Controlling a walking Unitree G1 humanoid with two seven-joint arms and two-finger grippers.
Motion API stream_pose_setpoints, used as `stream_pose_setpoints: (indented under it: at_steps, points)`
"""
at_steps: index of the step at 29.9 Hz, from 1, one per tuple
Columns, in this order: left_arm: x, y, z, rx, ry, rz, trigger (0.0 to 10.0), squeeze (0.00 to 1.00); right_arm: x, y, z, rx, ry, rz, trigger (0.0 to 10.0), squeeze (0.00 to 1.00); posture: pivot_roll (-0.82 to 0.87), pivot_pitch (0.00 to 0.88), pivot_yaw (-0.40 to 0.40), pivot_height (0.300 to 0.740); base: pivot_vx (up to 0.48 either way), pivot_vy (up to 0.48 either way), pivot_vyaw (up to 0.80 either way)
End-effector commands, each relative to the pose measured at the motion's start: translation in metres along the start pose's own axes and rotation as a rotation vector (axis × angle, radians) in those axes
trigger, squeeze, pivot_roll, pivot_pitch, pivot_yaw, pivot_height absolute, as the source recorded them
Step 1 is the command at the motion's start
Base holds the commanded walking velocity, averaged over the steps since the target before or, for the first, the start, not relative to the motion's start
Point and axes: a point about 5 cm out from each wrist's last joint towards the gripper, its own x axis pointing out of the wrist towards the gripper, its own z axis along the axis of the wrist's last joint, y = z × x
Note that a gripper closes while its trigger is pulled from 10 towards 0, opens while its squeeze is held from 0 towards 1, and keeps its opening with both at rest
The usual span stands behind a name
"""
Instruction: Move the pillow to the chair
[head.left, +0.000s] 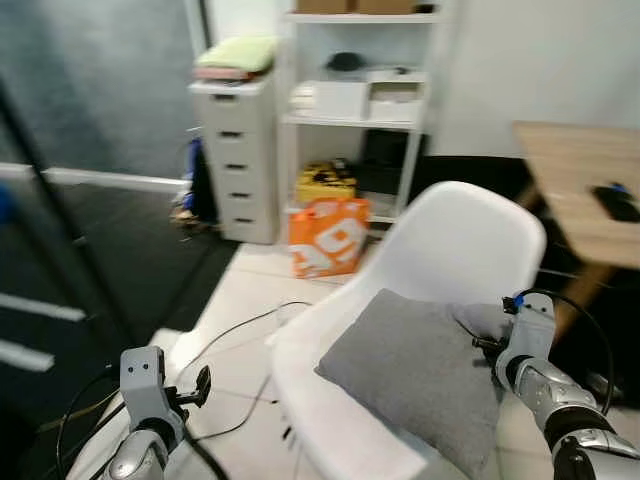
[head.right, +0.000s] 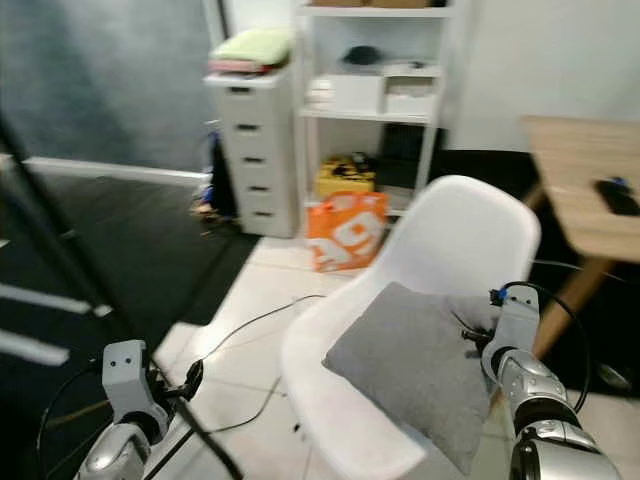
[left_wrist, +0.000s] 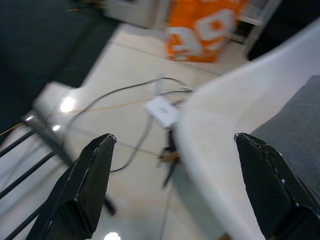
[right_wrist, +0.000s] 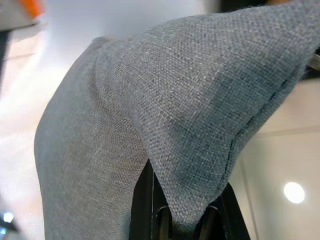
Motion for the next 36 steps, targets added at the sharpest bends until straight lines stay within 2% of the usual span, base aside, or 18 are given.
stream_pose_setpoints:
  at_steps: [1, 6, 11, 13, 14, 16, 17, 19, 22, 23, 24, 25, 26, 28, 30, 33, 34, 36]
  points:
    - [0.0, 0.0, 0.001, 0.004, 0.006, -0.01, 10.0, 0.0, -0.001, -0.003, 0.004, 0.002, -0.013, -0.009, 10.0, 0.0, -0.21, 0.0, 0.028, 0.74, 0.0, 0.0, -0.72]
    - [0.0, -0.001, 0.002, 0.0, 0.007, -0.025, 10.0, 0.0, -0.001, -0.002, -0.002, -0.014, 0.021, 0.004, 10.0, 0.0, -0.2, 0.0, 0.032, 0.74, 0.0, 0.0, -0.72]
    - [-0.001, -0.001, 0.002, -0.002, 0.008, -0.034, 10.0, 0.0, 0.001, 0.011, -0.002, -0.006, 0.025, 0.096, 10.0, 0.0, -0.2, 0.001, 0.034, 0.74, 0.0, 0.0, -0.72]
    - [-0.001, -0.001, 0.002, -0.001, 0.009, -0.036, 10.0, 0.0, 0.002, 0.024, 0.004, 0.002, -0.004, 0.2, 10.0, 0.0, -0.2, 0.001, 0.035, 0.74, 0.0, 0.0, -0.72]
    - [-0.001, -0.001, 0.002, -0.001, 0.009, -0.036, 10.0, 0.0, 0.002, 0.024, 0.004, 0.002, -0.004, 0.2, 10.0, 0.0, -0.2, 0.001, 0.035, 0.74, 0.0, 0.0, -0.73]
    - [-0.001, -0.001, 0.002, 0.0, 0.01, -0.038, 10.0, 0.0, -0.002, 0.047, 0.018, 0.005, -0.071, 0.438, 10.0, 0.0, -0.2, 0.003, 0.034, 0.74, 0.0, 0.0, -0.72]
    - [-0.001, -0.001, 0.002, 0.0, 0.01, -0.038, 10.0, 0.0, -0.002, 0.047, 0.018, 0.005, -0.071, 0.438, 10.0, 0.0, -0.2, 0.003, 0.034, 0.74, 0.0, 0.0, -0.72]
    - [-0.002, 0.0, 0.002, 0.002, 0.013, -0.039, 10.0, 0.0, -0.014, 0.072, 0.03, -0.058, -0.118, 0.672, 10.0, 0.0, -0.21, 0.006, 0.037, 0.74, 0.0, 0.0, -0.7]
    - [-0.002, 0.0, 0.002, 0.003, 0.015, -0.04, 10.0, 0.0, -0.02, 0.08, 0.032, -0.089, -0.124, 0.74, 10.0, 0.0, -0.21, 0.006, 0.037, 0.74, 0.0, 0.0, -0.69]
    - [-0.002, 0.0, 0.001, 0.004, 0.017, -0.041, 10.0, 0.0, -0.029, 0.093, 0.034, -0.123, -0.133, 0.825, 10.0, 0.0, -0.21, 0.008, 0.036, 0.74, 0.0, 0.0, -0.69]
    - [-0.002, 0.0, 0.001, 0.004, 0.017, -0.041, 10.0, 0.0, -0.029, 0.093, 0.034, -0.123, -0.133, 0.825, 10.0, 0.0, -0.21, 0.008, 0.036, 0.74, 0.0, 0.0, -0.69]
    - [-0.002, 0.0, 0.001, 0.004, 0.018, -0.041, 10.0, 0.0, -0.04, 0.106, 0.035, -0.139, -0.143, 0.908, 10.0, 0.0, -0.21, 0.008, 0.035, 0.74, 0.0, 0.0, -0.69]
    - [-0.002, 0.0, 0.001, 0.004, 0.018, -0.041, 10.0, 0.0, -0.04, 0.106, 0.035, -0.139, -0.143, 0.908, 10.0, 0.0, -0.21, 0.008, 0.035, 0.74, 0.0, 0.0, -0.69]
    - [-0.002, 0.0, 0.001, 0.005, 0.019, -0.041, 10.0, 0.0, -0.05, 0.118, 0.035, -0.157, -0.144, 0.972, 10.0, 0.0, -0.21, 0.008, 0.036, 0.74, 0.0, 0.0, -0.69]
    - [-0.002, 0.0, 0.001, 0.005, 0.022, -0.041, 10.0, 0.0, -0.063, 0.137, 0.03, -0.196, -0.136, 1.048, 10.0, 0.0, -0.21, 0.006, 0.037, 0.74, 0.0, 0.0, -0.22]
    - [-0.003, 0.0, 0.001, 0.006, 0.023, -0.04, 10.0, 0.0, -0.068, 0.145, 0.029, -0.212, -0.133, 1.069, 10.0, 0.0, -0.21, 0.006, 0.035, 0.74, 0.0, 0.0, 0.0]
    - [-0.003, 0.001, 0.001, 0.006, 0.023, -0.038, 10.0, 0.0, -0.08, 0.159, 0.028, -0.226, -0.134, 1.125, 10.0, 0.0, -0.22, 0.005, 0.035, 0.74, 0.0, 0.0, 0.0]
    - [-0.003, 0.002, 0.001, 0.006, 0.023, -0.037, 10.0, 0.0, -0.083, 0.162, 0.028, -0.229, -0.133, 1.138, 10.0, 0.0, -0.22, 0.005, 0.035, 0.74, 0.0, 0.0, 0.0]
